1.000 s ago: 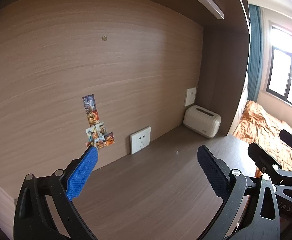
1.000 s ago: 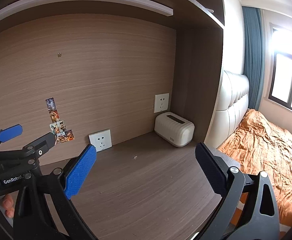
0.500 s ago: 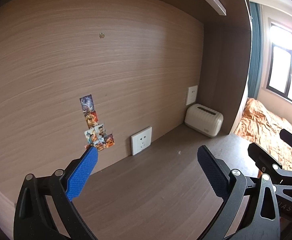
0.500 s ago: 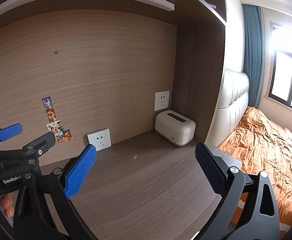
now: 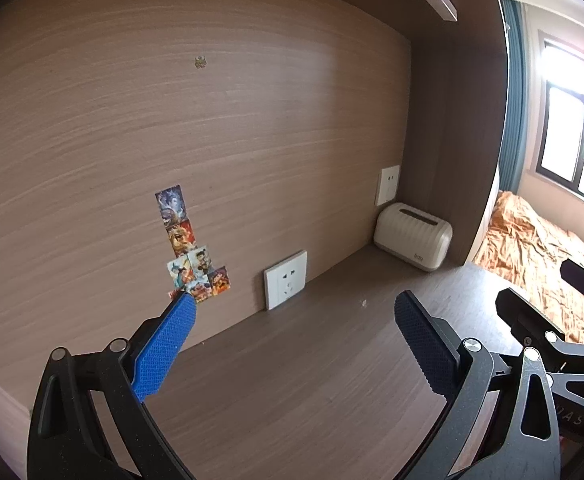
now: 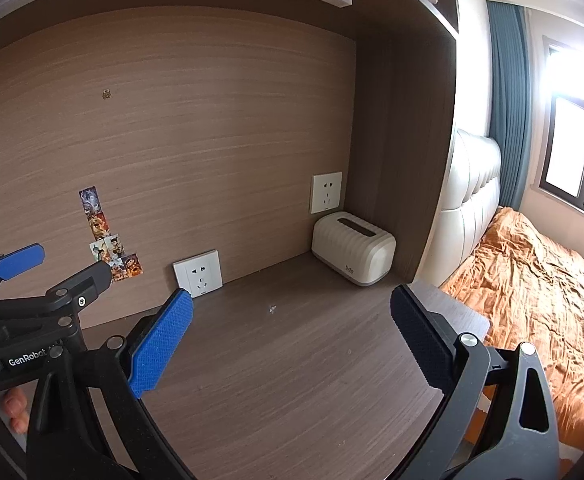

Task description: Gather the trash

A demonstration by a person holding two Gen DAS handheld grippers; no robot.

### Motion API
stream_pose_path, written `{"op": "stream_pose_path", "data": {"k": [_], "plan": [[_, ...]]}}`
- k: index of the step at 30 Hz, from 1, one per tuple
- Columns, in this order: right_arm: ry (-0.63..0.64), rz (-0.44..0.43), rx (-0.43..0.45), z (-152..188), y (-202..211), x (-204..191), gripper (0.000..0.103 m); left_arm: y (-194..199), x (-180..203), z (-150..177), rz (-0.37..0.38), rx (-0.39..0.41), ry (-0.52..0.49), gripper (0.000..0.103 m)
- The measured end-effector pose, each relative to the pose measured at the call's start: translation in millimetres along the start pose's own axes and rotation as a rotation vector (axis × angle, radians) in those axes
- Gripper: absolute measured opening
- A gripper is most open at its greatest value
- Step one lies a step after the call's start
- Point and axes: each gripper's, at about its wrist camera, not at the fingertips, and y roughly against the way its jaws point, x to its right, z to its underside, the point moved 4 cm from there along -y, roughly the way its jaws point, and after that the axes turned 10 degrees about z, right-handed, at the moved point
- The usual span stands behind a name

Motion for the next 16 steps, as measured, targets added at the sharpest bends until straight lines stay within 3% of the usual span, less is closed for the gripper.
{"op": "stream_pose_path", "data": {"k": [16], "plan": [[0.004, -0.006, -0.026, 3, -9, -2, 0.098, -11, -6, 3, -0.004, -0.009, 0.007, 0.098]]}}
